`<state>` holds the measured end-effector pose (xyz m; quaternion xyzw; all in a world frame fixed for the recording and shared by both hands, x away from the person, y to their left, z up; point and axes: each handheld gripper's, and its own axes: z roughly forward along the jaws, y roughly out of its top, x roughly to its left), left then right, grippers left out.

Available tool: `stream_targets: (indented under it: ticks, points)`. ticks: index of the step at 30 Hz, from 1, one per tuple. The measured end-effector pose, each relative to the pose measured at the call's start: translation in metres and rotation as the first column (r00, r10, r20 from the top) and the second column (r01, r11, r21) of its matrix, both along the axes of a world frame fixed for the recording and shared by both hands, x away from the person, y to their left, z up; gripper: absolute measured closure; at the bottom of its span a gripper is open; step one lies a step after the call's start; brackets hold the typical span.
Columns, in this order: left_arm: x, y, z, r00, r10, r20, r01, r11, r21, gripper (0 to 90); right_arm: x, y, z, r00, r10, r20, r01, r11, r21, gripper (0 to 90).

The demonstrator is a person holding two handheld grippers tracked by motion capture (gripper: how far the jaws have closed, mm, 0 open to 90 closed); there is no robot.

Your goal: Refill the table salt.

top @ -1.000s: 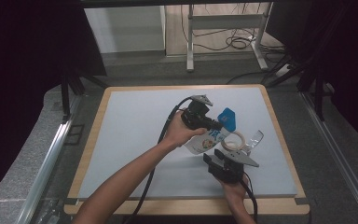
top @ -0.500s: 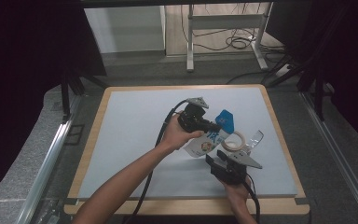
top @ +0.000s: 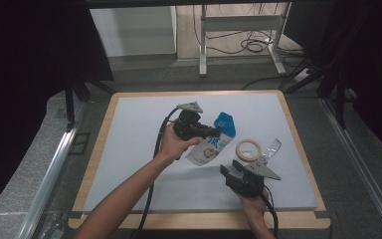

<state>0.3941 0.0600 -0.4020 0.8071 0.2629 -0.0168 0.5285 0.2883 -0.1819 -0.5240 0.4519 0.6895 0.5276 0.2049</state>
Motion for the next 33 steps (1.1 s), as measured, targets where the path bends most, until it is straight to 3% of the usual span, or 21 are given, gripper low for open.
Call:
stream_targets:
  ticks: [8, 16, 23, 28, 30, 33]
  points:
    - [0.003, 0.046, -0.001, 0.9959, 0.091, 0.006, -0.09, 0.9946, -0.051, 89.1, -0.001, 0.001, 0.002, 0.9999, 0.005, 0.009, -0.005, 1.0, -0.006, 44.8]
    - [0.005, 0.094, -0.008, 0.9786, 0.206, 0.008, -0.205, 0.976, -0.074, 89.2, 0.0, 0.0, 0.001, 1.0, 0.003, 0.01, -0.003, 1.0, -0.008, 44.4]
    - [0.014, 0.124, -0.02, 0.9527, 0.304, 0.005, -0.302, 0.9497, -0.082, 89.2, 0.0, 0.002, 0.001, 0.9999, 0.013, 0.008, -0.013, 1.0, -0.013, 44.4]
    - [0.021, 0.143, -0.027, 0.9267, 0.376, 0.01, -0.373, 0.9214, -0.11, 89.2, 0.0, 0.003, 0.0, 0.9999, 0.013, 0.006, -0.013, 1.0, -0.013, 44.4]
    - [0.021, 0.149, -0.031, 0.9147, 0.404, 0.022, -0.4, 0.9111, -0.101, 89.2, 0.0, 0.003, 0.001, 0.9999, 0.013, 0.008, -0.013, 1.0, -0.013, 44.4]
    - [0.022, 0.159, -0.042, 0.9037, 0.428, 0.02, -0.425, 0.9011, -0.088, 89.1, 0.0, 0.003, 0.001, 0.9998, 0.013, 0.012, -0.013, 1.0, -0.01, 44.3]
